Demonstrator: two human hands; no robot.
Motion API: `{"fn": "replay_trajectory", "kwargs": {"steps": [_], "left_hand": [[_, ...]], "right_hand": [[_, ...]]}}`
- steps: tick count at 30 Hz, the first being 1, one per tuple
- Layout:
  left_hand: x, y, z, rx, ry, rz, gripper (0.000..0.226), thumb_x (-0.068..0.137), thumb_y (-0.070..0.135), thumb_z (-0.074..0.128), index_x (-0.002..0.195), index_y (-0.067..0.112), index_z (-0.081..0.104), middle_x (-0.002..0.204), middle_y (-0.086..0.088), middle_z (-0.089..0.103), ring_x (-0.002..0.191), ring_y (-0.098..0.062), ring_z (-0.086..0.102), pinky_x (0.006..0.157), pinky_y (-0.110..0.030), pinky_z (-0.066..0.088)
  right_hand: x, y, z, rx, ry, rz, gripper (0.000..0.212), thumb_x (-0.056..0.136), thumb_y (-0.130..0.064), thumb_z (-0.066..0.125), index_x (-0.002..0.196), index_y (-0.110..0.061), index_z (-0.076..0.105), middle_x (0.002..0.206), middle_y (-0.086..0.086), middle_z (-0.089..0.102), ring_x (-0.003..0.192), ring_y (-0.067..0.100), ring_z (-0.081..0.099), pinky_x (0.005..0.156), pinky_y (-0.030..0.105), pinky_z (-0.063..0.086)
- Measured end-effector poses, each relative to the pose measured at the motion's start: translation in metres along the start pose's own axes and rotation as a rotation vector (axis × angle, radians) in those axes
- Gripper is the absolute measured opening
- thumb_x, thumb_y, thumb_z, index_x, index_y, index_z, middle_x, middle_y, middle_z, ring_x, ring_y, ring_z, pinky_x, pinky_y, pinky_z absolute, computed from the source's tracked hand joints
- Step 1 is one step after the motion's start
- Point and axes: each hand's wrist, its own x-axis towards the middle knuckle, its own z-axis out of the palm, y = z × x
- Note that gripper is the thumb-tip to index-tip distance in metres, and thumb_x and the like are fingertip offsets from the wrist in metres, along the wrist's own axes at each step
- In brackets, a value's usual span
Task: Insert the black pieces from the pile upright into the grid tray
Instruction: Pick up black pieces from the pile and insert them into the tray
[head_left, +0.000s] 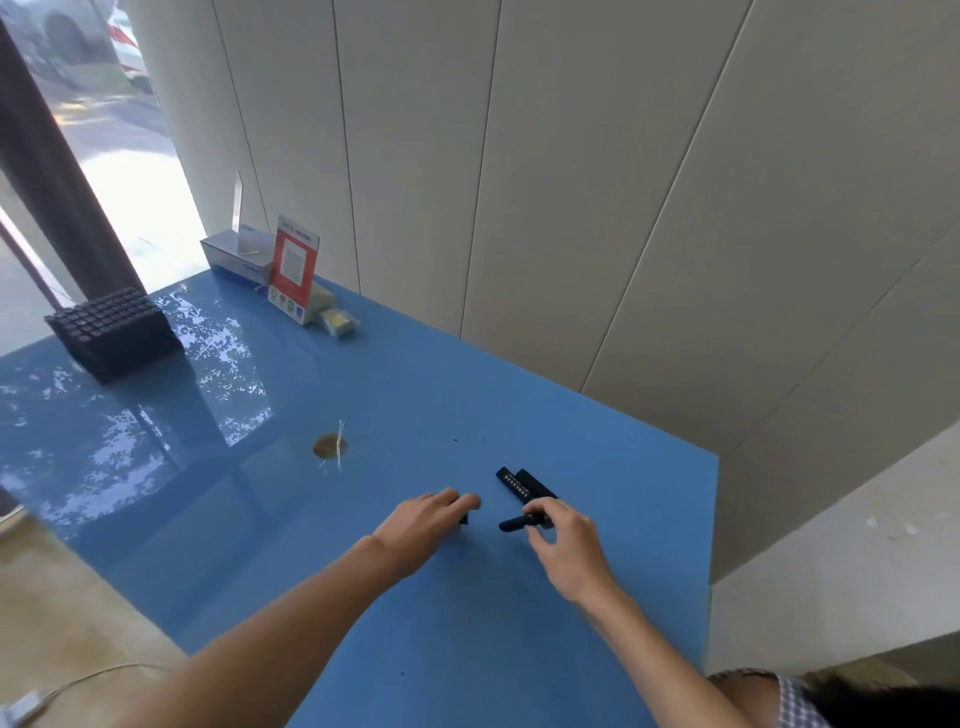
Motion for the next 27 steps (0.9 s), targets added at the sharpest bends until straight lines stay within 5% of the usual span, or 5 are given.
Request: {"fn": "replay_trajectory", "kwargs": {"steps": [5,9,12,19,27], "left_hand": [[-0.024,-0.011,-0.026,-0.361,0.116,-0.295,0.027,0.089,0.013,0.060,0.116,0.013,0.053,0.098,0.003,0.055,0.078,-0.010,0.048,0.067,-0.004,0.034],[-0.057,-0.036,-0.043,-0.418,0.197,-0.444,0.021,0.087,0.021,0.064,0.107,0.017,0.059,0.097,0.000,0.058,0.078,-0.012,0.052,0.071,-0.016,0.042],[-0.084,-0.061,-0.060,-0.419,0.249,-0.496,0.022,0.087,0.018,0.064,0.108,0.015,0.062,0.097,0.004,0.057,0.082,-0.010,0.052,0.072,-0.007,0.038],[-0.163,-0.137,-0.117,-0.387,0.242,-0.583,0.026,0.083,0.019,0.069,0.109,0.015,0.066,0.099,0.002,0.062,0.085,-0.010,0.057,0.080,-0.017,0.043],[-0.246,-0.208,-0.172,-0.451,0.319,-0.605,0.027,0.077,0.020,0.075,0.104,0.017,0.069,0.087,0.008,0.066,0.068,0.003,0.060,0.064,-0.004,0.042]], "right_hand": [[0.018,-0.039,0.017,0.069,-0.005,-0.095,0.019,0.088,-0.015,0.061,0.106,-0.022,0.063,0.096,-0.011,0.062,0.089,0.007,0.057,0.075,0.013,0.040],[0.031,-0.083,0.040,0.142,-0.043,-0.136,0.026,0.088,-0.019,0.062,0.113,-0.025,0.057,0.094,-0.009,0.062,0.089,0.004,0.058,0.078,0.020,0.046],[0.041,-0.121,0.063,0.150,-0.092,-0.156,0.027,0.087,-0.023,0.063,0.111,-0.029,0.053,0.094,-0.007,0.061,0.085,0.008,0.059,0.074,0.025,0.050],[0.057,-0.220,0.129,0.175,-0.082,-0.225,0.020,0.084,-0.014,0.066,0.101,-0.023,0.059,0.081,-0.007,0.064,0.075,-0.001,0.059,0.062,0.007,0.041],[0.065,-0.320,0.213,0.215,-0.091,-0.254,0.020,0.086,-0.018,0.066,0.103,-0.026,0.059,0.086,-0.008,0.064,0.082,0.000,0.059,0.071,0.014,0.044]]}}
